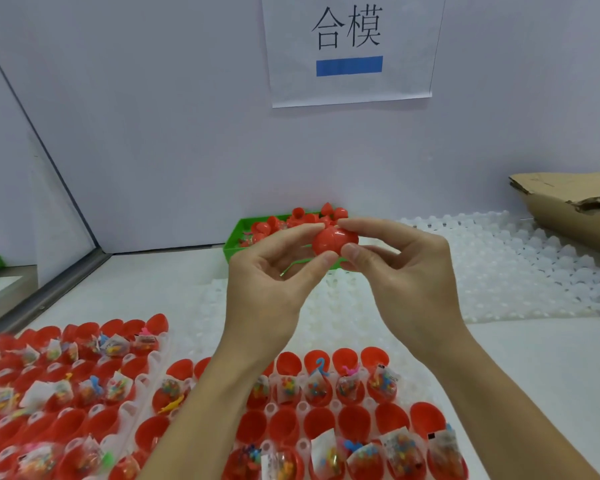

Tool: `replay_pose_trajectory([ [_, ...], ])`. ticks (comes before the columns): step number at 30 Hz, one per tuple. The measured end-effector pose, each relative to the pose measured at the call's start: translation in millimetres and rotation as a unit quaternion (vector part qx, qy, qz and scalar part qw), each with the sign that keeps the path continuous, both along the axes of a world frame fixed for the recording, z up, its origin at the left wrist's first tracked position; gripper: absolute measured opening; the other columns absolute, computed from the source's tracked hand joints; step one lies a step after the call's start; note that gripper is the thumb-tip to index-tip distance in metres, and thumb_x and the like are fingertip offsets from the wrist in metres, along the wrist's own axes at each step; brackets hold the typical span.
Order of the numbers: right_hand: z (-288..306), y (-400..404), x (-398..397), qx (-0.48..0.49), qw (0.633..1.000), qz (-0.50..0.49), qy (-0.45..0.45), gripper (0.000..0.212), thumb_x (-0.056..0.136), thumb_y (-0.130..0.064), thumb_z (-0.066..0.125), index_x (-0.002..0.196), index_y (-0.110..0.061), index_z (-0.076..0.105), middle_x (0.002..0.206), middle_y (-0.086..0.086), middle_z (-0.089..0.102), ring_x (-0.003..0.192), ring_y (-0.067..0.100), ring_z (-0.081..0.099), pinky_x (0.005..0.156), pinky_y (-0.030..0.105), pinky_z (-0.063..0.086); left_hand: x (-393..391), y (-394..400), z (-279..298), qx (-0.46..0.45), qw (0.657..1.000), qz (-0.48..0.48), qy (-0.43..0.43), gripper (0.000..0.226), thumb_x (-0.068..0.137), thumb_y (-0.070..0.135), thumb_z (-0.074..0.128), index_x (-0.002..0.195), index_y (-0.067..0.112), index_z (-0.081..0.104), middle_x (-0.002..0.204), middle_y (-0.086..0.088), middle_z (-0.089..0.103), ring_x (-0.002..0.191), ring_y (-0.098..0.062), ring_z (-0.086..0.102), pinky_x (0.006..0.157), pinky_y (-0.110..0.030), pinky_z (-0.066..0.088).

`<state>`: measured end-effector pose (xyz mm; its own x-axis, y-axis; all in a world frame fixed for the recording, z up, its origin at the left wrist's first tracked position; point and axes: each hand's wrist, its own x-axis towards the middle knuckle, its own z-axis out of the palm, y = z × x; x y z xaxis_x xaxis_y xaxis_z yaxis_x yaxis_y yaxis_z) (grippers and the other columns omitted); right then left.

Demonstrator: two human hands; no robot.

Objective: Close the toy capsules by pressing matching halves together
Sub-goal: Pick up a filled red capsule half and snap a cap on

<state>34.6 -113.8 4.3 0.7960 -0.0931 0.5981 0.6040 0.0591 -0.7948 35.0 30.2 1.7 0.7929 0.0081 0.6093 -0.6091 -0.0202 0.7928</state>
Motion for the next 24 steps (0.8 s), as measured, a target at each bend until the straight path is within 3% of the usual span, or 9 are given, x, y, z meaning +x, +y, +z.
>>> replay_pose_trajectory([
  [14,-3.9,2.9,-5.8,-0.022,0.999,0.018,-0.044,0.040,0.080,0.013,0.069,0.096,-0.023,0.073,0.088,-0.011,0.077,0.084,0.008,0.073,0.075,0.018,0.056,-13.1,6.6,-6.5,0.019,0.999,0.035,-0.011,0.033,0.076,0.020,0.074,0.106,0.032,0.071,0.105,0.019,0.073,0.102,0.000,0.069,0.083,-0.010,0.052],
  [18,-6.0,2.7,-4.7,-0.037,0.998,0.004,-0.043,0.040,0.078,0.015,0.070,0.093,-0.023,0.075,0.090,-0.009,0.076,0.085,0.011,0.073,0.077,0.021,0.058,-13.6,5.8,-5.4,0.039,0.998,0.049,-0.025,0.033,0.076,0.010,0.074,0.100,0.031,0.071,0.092,0.031,0.071,0.096,0.007,0.067,0.081,-0.006,0.050],
  [24,-14.6,5.5,-4.2,-0.080,0.996,-0.042,-0.016,0.039,0.078,0.008,0.074,0.088,-0.030,0.075,0.083,-0.017,0.075,0.077,0.005,0.073,0.076,0.020,0.058,-7.6,3.8,-17.2,0.051,0.994,0.092,-0.032,0.036,0.078,-0.011,0.071,0.105,0.014,0.073,0.089,0.011,0.073,0.086,0.002,0.068,0.076,-0.008,0.051],
])
